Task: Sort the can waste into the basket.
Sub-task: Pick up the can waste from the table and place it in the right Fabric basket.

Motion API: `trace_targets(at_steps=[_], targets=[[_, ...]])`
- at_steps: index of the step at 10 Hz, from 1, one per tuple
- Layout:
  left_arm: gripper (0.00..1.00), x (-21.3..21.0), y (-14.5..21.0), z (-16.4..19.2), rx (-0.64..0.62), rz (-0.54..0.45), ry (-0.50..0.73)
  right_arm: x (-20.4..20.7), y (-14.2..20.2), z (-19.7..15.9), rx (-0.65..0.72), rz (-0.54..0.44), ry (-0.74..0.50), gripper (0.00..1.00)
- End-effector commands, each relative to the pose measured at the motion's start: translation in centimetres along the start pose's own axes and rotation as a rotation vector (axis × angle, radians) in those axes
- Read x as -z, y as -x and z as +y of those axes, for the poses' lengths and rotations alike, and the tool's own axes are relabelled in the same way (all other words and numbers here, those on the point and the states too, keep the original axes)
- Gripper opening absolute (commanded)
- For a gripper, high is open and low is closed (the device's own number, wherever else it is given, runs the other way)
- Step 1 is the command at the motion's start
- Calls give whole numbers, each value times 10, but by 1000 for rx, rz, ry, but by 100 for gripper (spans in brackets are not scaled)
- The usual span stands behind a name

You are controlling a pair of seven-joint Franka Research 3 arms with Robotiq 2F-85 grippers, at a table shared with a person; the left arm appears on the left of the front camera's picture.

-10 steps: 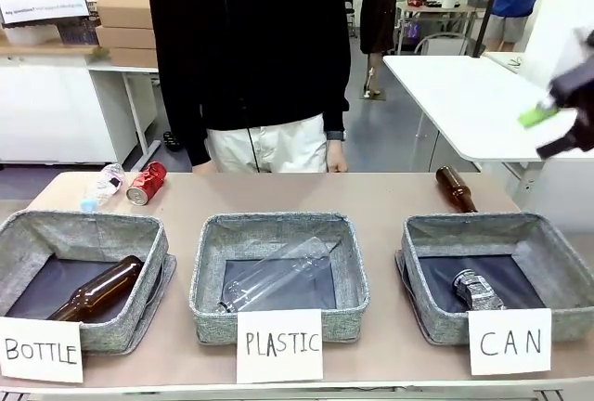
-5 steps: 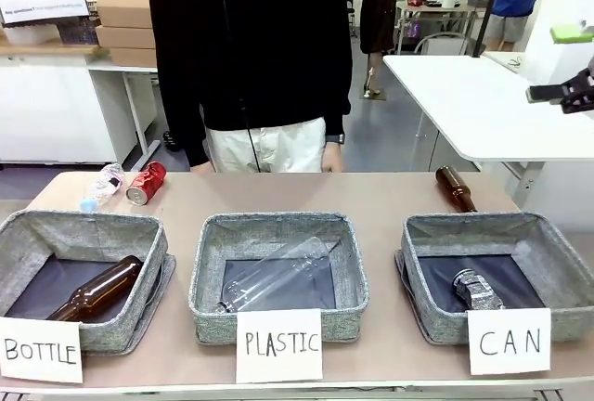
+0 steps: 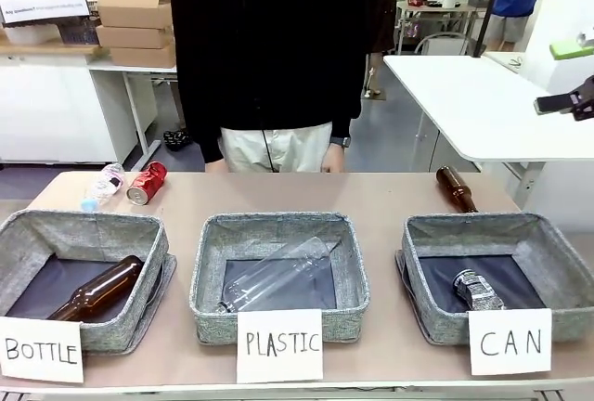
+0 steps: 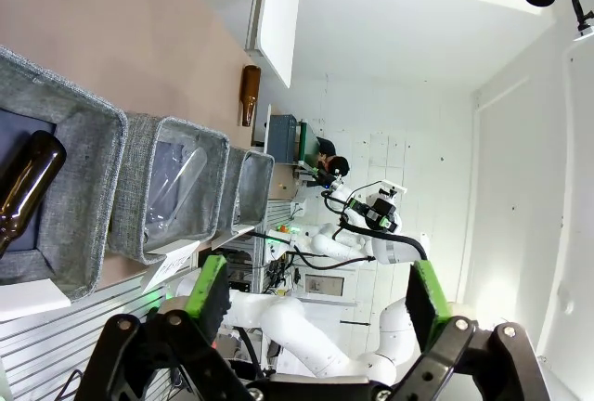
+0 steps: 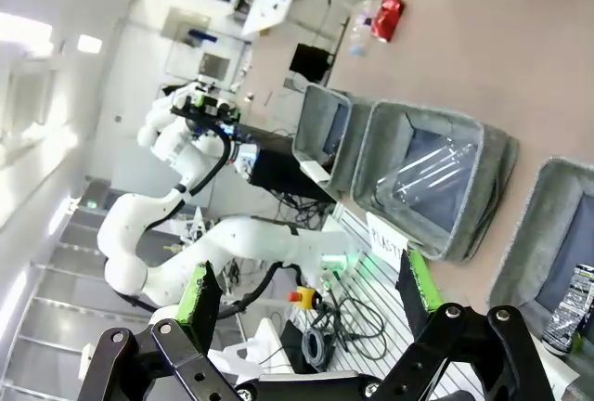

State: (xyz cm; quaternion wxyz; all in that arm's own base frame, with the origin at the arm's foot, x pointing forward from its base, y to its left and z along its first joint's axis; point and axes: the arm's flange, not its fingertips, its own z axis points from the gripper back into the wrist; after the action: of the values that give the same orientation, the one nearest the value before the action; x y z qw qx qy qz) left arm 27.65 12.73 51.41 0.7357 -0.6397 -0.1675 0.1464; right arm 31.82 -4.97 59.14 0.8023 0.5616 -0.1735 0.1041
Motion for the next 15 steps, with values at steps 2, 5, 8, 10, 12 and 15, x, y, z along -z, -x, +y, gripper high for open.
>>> trace_targets(at_steps=[2,5,8,10,12,15], targets=[[100,0,2,0,18,6,4,-2,0,1,-18,10,2,100],[100,0,2,0,18,6,4,-2,0,1,-18,10,2,100],[100,0,0,0,0,0,0,-2,0,1,-18,10,2,100],[100,51,-36,-18,288,54,-358,-2,0,1,-18,10,2,100],[100,115,-85,-19,464,85,-684,-2,0,1,-18,10,2,100],[100,183,-122,-14,386,-22,-774,-2,0,1,-18,10,2,100]])
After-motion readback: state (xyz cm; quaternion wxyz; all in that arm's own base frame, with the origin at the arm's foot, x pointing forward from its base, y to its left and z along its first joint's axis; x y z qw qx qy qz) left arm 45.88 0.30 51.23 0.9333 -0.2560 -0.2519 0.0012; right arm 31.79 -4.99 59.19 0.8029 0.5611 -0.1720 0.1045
